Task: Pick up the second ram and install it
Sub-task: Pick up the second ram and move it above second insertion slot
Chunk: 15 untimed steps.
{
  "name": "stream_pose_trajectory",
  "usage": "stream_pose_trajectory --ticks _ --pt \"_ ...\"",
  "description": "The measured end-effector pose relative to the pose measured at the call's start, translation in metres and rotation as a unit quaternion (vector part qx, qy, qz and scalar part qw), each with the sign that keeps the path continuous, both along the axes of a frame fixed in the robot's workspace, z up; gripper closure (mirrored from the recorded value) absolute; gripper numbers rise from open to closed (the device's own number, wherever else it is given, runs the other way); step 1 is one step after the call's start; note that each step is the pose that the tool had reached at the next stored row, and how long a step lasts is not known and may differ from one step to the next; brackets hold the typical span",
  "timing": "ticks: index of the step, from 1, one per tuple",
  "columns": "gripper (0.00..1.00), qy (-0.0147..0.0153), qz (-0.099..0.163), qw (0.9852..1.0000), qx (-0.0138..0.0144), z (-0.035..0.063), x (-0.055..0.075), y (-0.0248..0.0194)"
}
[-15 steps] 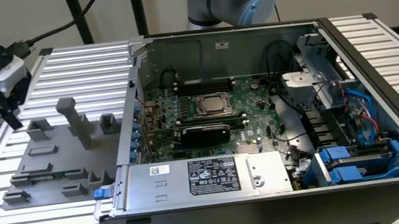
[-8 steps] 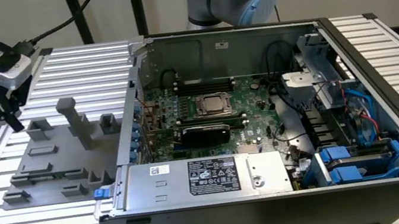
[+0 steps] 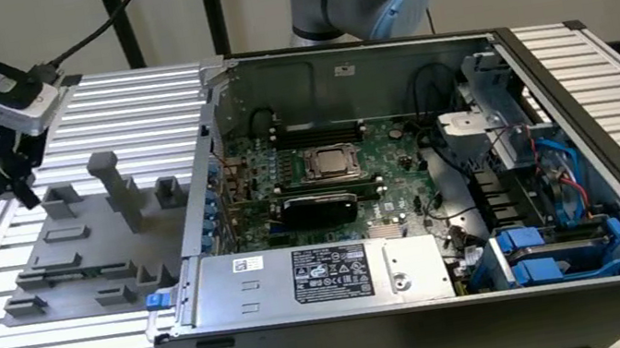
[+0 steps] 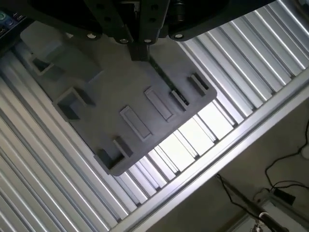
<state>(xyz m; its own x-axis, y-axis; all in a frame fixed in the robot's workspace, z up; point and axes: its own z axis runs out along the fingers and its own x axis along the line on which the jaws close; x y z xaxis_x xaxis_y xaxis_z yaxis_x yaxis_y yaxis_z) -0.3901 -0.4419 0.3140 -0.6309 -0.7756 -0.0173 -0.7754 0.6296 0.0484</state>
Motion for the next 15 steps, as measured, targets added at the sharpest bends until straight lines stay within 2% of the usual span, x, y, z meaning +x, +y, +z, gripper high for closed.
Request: stream_pose_trajectory --ticks 4,8,11,15 --pt "1.0 0.0 0.037 0.9993 0.0 -0.0033 0.0 0.0" --pt "1.0 0.0 0.073 0.9973 0.0001 -0.0065 0.0 0.0" --pt "1.0 0.0 0.1 0.995 0.0 -0.0085 0.0 0.0" --pt "1.0 0.0001 0.136 0.9907 -0.0006 -0.0108 0.0 0.0"
